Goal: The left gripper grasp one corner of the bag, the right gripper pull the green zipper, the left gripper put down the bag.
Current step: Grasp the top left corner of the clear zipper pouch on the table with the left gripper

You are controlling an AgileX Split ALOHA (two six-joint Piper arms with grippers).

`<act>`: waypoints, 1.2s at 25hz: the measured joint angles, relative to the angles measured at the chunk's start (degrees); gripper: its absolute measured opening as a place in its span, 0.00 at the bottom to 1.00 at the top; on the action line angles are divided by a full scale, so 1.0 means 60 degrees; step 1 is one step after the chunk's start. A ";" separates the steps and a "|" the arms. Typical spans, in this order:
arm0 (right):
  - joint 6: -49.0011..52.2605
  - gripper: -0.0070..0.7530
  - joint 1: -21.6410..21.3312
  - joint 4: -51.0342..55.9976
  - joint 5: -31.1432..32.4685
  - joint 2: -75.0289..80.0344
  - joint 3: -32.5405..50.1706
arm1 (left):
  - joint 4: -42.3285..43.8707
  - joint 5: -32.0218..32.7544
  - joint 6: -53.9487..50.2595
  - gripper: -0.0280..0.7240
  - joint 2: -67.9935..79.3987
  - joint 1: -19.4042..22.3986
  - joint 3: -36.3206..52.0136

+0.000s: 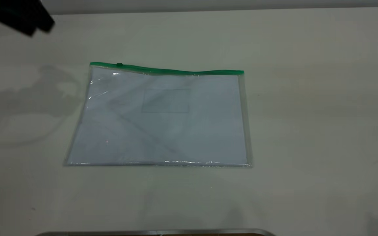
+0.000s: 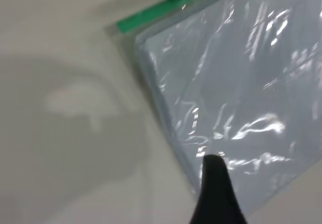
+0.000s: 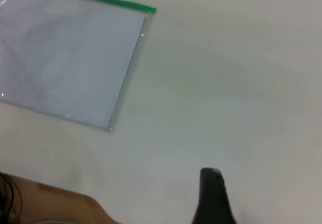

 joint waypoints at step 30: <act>0.0953 0.78 0.0000 0.0009 -0.0206 0.0000 0.0000 | -0.5974 -0.2207 0.5478 0.81 0.3734 -0.0009 -0.0103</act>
